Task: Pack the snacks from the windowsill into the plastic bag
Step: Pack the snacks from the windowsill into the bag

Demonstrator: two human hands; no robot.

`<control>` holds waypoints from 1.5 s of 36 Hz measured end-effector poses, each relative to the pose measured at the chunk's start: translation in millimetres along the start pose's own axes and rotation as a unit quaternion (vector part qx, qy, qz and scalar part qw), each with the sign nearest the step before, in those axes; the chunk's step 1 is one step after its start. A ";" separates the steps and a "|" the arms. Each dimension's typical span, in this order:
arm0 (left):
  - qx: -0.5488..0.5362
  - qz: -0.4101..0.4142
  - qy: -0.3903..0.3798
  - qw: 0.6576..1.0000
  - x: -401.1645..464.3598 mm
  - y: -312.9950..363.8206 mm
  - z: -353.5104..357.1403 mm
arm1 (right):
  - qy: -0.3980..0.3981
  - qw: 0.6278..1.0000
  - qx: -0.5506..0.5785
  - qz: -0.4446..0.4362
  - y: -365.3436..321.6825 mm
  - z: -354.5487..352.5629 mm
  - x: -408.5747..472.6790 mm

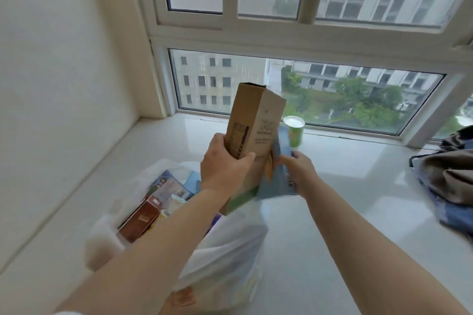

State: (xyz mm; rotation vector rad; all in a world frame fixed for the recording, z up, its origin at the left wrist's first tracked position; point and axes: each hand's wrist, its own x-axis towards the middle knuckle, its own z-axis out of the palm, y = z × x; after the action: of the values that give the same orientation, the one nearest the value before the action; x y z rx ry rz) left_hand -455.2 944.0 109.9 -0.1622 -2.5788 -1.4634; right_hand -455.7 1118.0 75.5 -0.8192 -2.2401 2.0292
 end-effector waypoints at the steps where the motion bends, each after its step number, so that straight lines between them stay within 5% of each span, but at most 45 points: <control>1: -0.020 0.006 -0.008 1.000 -0.4 -5.0 -9.7 | 0.019 1.000 -0.022 0.002 2.0 7.4 -2.1; 6: -0.087 0.035 0.021 0.995 9.0 -25.9 -67.4 | 0.118 0.992 -0.039 -0.004 12.8 27.1 -8.4; 9: -0.102 0.045 0.055 0.992 19.0 -44.5 -99.2 | 0.136 0.983 0.116 0.043 9.7 28.3 -18.7; 12: -0.099 0.033 0.052 0.993 24.0 -66.9 -114.0 | 0.092 0.955 0.270 0.082 21.1 31.2 -20.6; 15: -0.051 0.044 0.044 0.997 22.2 -92.1 -115.4 | 0.032 0.949 0.290 0.119 40.2 35.2 -20.2; 19: 0.050 0.124 0.013 0.991 11.8 -122.8 -114.4 | -0.036 0.978 0.161 0.129 60.0 47.5 -25.5; 25: 0.165 0.286 -0.034 0.943 14.8 -139.1 -117.5 | -0.010 0.989 -0.119 0.083 78.0 68.3 -34.1; 31: 0.118 0.173 0.036 0.977 23.6 -136.7 -122.9 | -0.080 0.950 -0.298 0.043 79.8 92.0 -34.9; 36: 0.075 0.068 0.011 0.995 30.0 -139.3 -124.9 | -0.095 0.948 -0.299 0.047 73.8 92.3 -34.0; 40: 0.048 0.047 0.029 0.997 30.9 -138.6 -124.6 | -0.091 0.974 -0.203 0.045 74.6 83.2 -34.7; 43: 0.051 0.066 0.045 0.995 29.3 -139.2 -127.2 | -0.067 0.995 0.067 0.038 78.8 61.1 -30.8; 46: 0.100 0.160 0.058 0.980 26.5 -139.6 -131.6 | -0.065 0.951 0.301 0.018 65.7 36.4 -36.5; 51: 0.295 0.439 -0.024 0.848 27.2 -167.8 -140.6 | -0.036 0.923 0.383 0.017 73.6 16.5 -39.3; 54: 0.367 0.470 -0.157 0.787 29.2 -186.0 -149.1 | -0.026 0.906 0.423 0.008 82.1 17.6 -42.4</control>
State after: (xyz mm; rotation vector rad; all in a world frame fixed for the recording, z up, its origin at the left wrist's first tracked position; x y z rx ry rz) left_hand -502.8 721.0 34.5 -1.3979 -2.3959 -0.0572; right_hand -395.0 1087.5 10.4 -0.6638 -1.1060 2.6632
